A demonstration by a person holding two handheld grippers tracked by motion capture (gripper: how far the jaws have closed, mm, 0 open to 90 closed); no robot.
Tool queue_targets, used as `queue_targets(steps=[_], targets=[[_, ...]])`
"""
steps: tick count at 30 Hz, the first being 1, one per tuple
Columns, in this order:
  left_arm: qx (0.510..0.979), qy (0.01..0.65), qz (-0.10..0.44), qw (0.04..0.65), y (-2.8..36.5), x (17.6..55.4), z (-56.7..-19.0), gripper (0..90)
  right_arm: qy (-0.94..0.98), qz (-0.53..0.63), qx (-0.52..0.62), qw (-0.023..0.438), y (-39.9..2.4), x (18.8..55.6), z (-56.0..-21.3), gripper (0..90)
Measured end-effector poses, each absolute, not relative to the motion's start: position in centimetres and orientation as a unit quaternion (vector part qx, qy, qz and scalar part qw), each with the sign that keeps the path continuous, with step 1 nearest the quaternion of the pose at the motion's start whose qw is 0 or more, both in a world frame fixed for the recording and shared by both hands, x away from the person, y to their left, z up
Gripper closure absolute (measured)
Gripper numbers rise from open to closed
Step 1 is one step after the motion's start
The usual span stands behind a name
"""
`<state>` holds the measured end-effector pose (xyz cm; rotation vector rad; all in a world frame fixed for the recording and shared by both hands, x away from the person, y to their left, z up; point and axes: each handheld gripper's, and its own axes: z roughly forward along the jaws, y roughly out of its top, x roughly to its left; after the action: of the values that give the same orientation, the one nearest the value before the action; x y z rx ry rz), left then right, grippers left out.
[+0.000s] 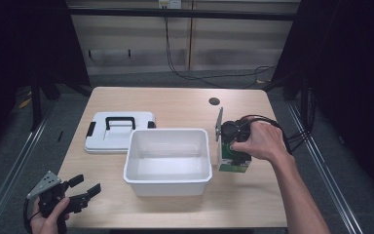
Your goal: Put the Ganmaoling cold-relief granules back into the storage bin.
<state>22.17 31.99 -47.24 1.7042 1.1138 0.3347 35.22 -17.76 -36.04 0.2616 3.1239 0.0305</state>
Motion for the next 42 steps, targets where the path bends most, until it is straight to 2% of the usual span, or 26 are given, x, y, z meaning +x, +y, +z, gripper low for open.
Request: queue_targets(steps=[17,36,42], targets=[[0.710,0.462,0.138,0.513,31.9,22.2,-47.3,15.9,0.995,0.013,0.093,0.018,-17.7,35.3,-32.8,15.9],[0.711,0.462,0.138,0.512,32.0,22.2,-47.2,15.9,0.995,0.018,0.097,0.008,-16.7,35.4,-29.9,15.8],[0.711,0.462,0.138,0.513,32.0,22.1,-47.2,15.9,0.995,0.023,0.093,0.016,-16.4,35.2,-28.4,15.9]])
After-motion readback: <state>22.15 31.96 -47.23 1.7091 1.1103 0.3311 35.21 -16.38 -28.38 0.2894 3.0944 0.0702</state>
